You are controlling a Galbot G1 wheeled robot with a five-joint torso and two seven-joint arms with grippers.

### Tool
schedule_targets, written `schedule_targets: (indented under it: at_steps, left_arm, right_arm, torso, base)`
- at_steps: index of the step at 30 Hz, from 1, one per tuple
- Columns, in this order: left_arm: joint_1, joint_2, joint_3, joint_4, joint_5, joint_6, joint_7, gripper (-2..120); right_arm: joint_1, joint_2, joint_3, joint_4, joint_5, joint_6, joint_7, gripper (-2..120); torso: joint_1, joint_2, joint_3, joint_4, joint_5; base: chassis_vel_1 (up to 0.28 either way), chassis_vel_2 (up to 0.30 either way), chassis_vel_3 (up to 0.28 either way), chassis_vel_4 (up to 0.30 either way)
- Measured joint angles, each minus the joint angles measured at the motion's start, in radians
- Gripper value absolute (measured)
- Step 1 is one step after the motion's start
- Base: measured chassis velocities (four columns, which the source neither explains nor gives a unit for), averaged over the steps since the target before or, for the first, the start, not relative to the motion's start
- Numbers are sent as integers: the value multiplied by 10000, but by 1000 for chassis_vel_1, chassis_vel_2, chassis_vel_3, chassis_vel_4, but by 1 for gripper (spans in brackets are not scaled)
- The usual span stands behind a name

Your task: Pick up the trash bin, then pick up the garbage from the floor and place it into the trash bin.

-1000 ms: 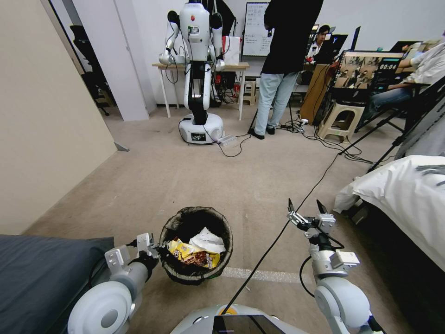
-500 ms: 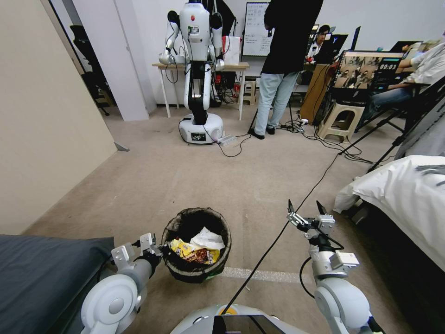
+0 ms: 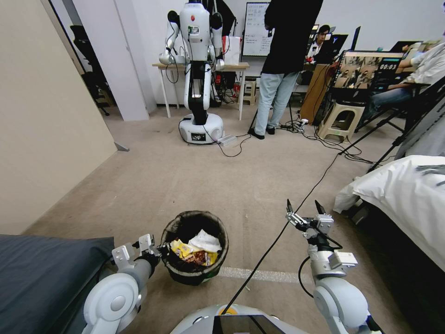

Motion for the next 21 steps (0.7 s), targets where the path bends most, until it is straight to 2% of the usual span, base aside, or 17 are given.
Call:
schedule_targets:
  at_steps: [5, 7, 8, 11, 12, 15, 17, 19, 21]
  left_arm:
    - [-7, 0, 1, 0, -2, -1, 33, 19]
    - [-4, -3, 2, -1, 3, -1, 82, 31]
    - [-4, -3, 2, -1, 3, -1, 82, 31]
    - [-15, -1, -1, -34, 11, 0, 192, 45]
    - [-15, -1, -1, -34, 11, 0, 192, 45]
    - [-55, 42, -33, -55, 11, 0, 243, 60]
    - [-68, 54, -44, -55, 11, 1, 249, 64]
    - [-87, 72, -77, -40, 16, 2, 251, 75]
    - [-88, 77, -83, -39, 17, 2, 253, 77]
  right_arm:
    - [14, 8, -6, -14, 0, 6, 0, 100]
    - [22, 15, -33, -18, -3, 7, 1, 100]
    - [22, 15, -33, -18, -3, 7, 1, 100]
    - [32, 23, -54, -18, -3, 7, 7, 100]
    - [32, 23, -54, -18, -3, 7, 7, 100]
    - [35, 31, -57, -17, 1, 3, 15, 100]
    - [37, 31, -57, -16, 3, 2, 16, 100]
    - [39, 34, -52, -15, 4, 1, 19, 100]
    - [38, 35, -51, -14, 5, 0, 19, 100]
  torso:
    - [0, 0, 0, 0, -1]
    - [0, 0, 0, 0, 0]
    - [0, 0, 0, 0, 0]
    - [0, 1, 0, 1, 0]
    - [0, 1, 0, 1, 0]
    - [0, 0, 0, 0, 0]
    - [0, 0, 0, 0, -1]
    - [0, 0, 0, 1, -1]
    - [0, 0, 0, 0, -1]
  base:
    - [0, 0, 0, 0]
    - [0, 0, 0, 0]
    - [0, 0, 0, 0]
    - [0, 0, 0, 0]
    - [0, 0, 0, 0]
    - [0, 0, 0, 0]
    - [0, 0, 0, 0]
    - [0, 0, 0, 0]
    - [0, 0, 0, 0]
